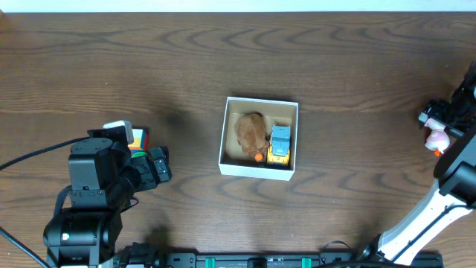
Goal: Pack container
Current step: 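Move the right gripper to the white duck toy and grasp it, then lower the duck into the box with the right gripper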
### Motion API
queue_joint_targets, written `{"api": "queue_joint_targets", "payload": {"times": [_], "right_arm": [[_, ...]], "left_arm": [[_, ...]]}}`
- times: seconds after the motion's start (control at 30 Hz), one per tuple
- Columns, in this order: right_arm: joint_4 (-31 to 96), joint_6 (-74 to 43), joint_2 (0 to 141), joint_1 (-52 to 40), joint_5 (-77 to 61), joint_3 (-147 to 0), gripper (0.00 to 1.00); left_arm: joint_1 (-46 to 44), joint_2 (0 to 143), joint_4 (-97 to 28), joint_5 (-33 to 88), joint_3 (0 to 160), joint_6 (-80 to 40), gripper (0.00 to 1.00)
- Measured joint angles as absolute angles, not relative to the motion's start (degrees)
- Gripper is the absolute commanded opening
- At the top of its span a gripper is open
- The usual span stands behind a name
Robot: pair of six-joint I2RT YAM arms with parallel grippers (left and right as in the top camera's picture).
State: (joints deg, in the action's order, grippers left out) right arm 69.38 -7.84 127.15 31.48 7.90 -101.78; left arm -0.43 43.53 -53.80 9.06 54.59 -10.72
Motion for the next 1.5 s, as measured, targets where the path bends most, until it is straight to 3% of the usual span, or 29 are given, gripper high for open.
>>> {"api": "queue_joint_targets", "payload": {"times": [0.07, 0.3, 0.7, 0.9, 1.17, 1.5], "right_arm": [[69.43, -7.57, 128.57, 31.48, 7.46, -101.73, 0.73], [70.13, -6.96, 130.15, 31.48, 6.57, -101.67, 0.04], [73.21, -8.73, 128.84, 30.39, 4.99, -101.62, 0.01], [73.73, -8.95, 117.99, 24.21, 4.12, -101.01, 0.01], [73.89, -10.07, 96.40, 4.38, 3.20, -101.21, 0.01], [74.00, -13.37, 93.01, -24.60, 1.85, -101.19, 0.02]], "left_arm": [[-0.43, 43.53, -53.80, 9.06, 54.59, -10.72, 0.98], [-0.43, 43.53, -53.80, 9.06, 54.59, -10.72, 0.98], [-0.43, 43.53, -53.80, 9.06, 54.59, -10.72, 0.98], [-0.43, 43.53, -53.80, 9.06, 54.59, -10.72, 0.98], [-0.43, 43.53, -53.80, 9.06, 54.59, -10.72, 0.98], [-0.43, 43.53, -53.80, 9.06, 54.59, -10.72, 0.98]]}}
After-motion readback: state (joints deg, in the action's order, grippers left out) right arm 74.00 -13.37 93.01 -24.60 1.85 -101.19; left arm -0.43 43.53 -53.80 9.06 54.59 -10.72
